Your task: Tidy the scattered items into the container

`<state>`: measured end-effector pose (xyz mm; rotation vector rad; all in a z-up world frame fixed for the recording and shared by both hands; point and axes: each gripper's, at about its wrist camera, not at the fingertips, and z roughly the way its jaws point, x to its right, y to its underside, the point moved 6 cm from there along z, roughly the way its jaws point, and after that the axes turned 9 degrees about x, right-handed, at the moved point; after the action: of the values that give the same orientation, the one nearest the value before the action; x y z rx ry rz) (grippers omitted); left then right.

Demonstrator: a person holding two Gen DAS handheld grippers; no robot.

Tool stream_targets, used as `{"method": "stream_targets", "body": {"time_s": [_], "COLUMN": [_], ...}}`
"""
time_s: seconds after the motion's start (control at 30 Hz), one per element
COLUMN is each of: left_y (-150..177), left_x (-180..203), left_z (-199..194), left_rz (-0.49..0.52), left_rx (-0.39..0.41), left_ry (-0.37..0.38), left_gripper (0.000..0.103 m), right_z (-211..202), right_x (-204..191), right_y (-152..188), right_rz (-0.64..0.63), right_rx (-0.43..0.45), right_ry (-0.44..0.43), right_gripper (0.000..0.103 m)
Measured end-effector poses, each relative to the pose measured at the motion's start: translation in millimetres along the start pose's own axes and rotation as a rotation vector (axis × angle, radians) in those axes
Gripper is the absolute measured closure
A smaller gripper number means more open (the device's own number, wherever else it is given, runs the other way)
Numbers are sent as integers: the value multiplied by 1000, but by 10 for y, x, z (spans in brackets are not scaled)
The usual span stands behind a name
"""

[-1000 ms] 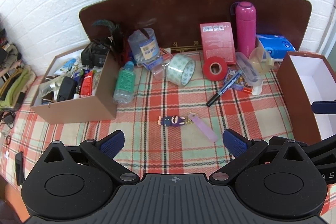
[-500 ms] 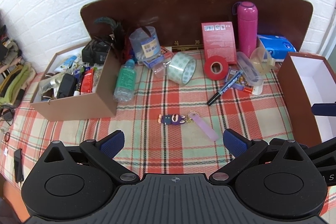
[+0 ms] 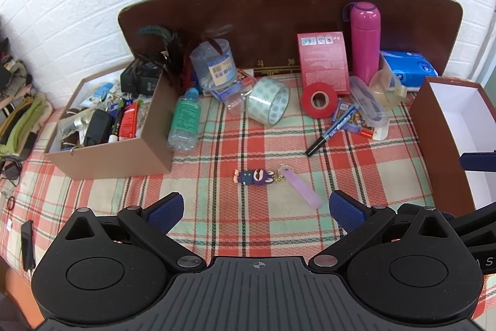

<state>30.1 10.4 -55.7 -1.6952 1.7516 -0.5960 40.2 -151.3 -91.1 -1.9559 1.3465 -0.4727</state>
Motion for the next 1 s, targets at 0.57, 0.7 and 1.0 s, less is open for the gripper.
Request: {"method": "stream_targets", "body": {"time_s": [0.57,0.7,1.0], "left_y": [-6,-20,-45], "left_x": [-18,-13,-1], "left_z": [97,141,228], "left_rz": [-9,-8,-9], "left_rx": [-19,-25,-35], "left_ry": [-1,0,6], "left_gripper": [0,0,0], "right_z": [98,137,202], "right_x": [10,25,57], "right_y": [-13,-17,-40], "right_rz": [-1,0,3], "right_rx": [-17,-24,-33], "right_ry": [-10,-12,-8], "right_gripper": [0,0,0]}}
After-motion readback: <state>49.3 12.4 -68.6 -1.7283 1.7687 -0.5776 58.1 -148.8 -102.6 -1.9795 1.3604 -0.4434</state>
